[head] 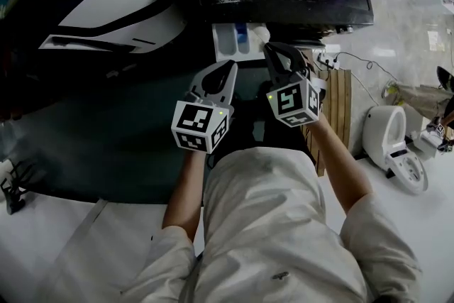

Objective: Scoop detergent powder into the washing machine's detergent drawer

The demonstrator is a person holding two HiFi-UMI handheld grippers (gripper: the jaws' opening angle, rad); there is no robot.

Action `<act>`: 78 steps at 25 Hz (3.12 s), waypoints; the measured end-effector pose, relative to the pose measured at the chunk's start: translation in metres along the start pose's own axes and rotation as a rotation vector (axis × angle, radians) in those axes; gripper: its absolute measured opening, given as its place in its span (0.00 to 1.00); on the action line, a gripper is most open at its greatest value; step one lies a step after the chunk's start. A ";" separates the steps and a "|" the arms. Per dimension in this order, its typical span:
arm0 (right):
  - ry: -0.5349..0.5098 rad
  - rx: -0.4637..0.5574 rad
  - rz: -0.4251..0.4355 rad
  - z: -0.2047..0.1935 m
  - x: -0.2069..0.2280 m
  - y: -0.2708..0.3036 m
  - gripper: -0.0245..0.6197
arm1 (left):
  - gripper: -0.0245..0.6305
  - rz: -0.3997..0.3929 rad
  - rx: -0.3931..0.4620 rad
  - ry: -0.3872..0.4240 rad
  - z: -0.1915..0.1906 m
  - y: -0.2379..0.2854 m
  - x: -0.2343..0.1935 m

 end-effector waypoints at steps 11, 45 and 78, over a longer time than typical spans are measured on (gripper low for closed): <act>0.387 0.098 -0.026 0.013 0.029 -0.025 0.05 | 0.07 0.030 0.031 0.016 0.019 0.007 0.004; 0.545 0.392 0.196 0.043 0.117 -0.104 0.05 | 0.07 0.239 0.197 0.109 0.076 0.028 0.094; 0.513 0.435 0.238 0.042 0.124 -0.129 0.05 | 0.07 0.284 0.213 0.116 0.069 0.031 0.114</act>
Point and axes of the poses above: the fingertips, and each gripper's own axes: y forward along the fingers, x to its right, z out of its top, the point moved 3 cm from there along -y, backward along the fingers, and after that the axes turned 11 degrees about x, right-handed, at the moved point
